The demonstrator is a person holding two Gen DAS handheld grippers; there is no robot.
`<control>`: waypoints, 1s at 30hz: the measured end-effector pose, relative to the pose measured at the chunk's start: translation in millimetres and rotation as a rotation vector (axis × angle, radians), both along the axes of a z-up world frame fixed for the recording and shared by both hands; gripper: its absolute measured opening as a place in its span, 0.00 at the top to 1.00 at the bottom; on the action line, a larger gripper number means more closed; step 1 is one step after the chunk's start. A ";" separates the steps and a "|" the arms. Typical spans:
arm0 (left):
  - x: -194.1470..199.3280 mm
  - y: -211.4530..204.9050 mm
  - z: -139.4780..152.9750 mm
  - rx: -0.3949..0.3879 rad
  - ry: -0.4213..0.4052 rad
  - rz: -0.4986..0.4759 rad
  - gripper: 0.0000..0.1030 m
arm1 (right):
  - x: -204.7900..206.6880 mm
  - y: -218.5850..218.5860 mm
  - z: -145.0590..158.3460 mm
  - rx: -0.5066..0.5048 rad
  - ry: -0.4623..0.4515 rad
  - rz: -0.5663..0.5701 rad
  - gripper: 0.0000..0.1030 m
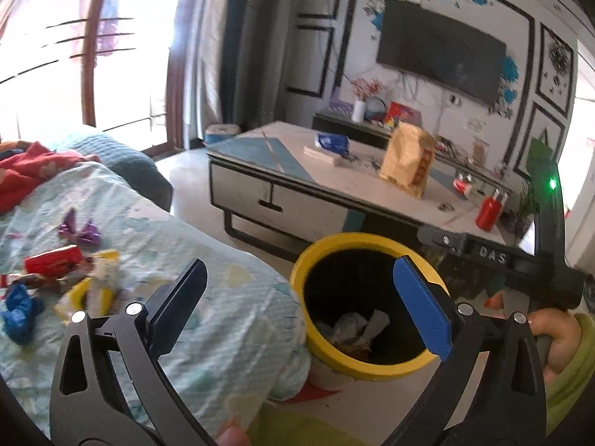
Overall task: Collect trash
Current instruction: 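Move both open tools back toward the remaining trash on the bed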
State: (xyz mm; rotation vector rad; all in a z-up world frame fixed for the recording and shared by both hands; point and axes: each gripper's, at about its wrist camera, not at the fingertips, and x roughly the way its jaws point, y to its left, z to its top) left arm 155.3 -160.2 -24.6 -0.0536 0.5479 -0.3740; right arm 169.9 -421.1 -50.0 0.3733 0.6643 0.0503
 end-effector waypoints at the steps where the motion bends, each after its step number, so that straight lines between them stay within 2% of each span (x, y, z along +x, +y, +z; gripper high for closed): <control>1: -0.1 4.0 2.0 -0.003 -0.006 0.012 0.11 | -0.8 1.6 1.6 -0.004 -0.007 0.001 0.25; 30: -36.6 120.3 24.6 -0.083 -0.109 0.297 0.11 | -29.6 119.2 29.3 -0.147 -0.108 0.277 0.23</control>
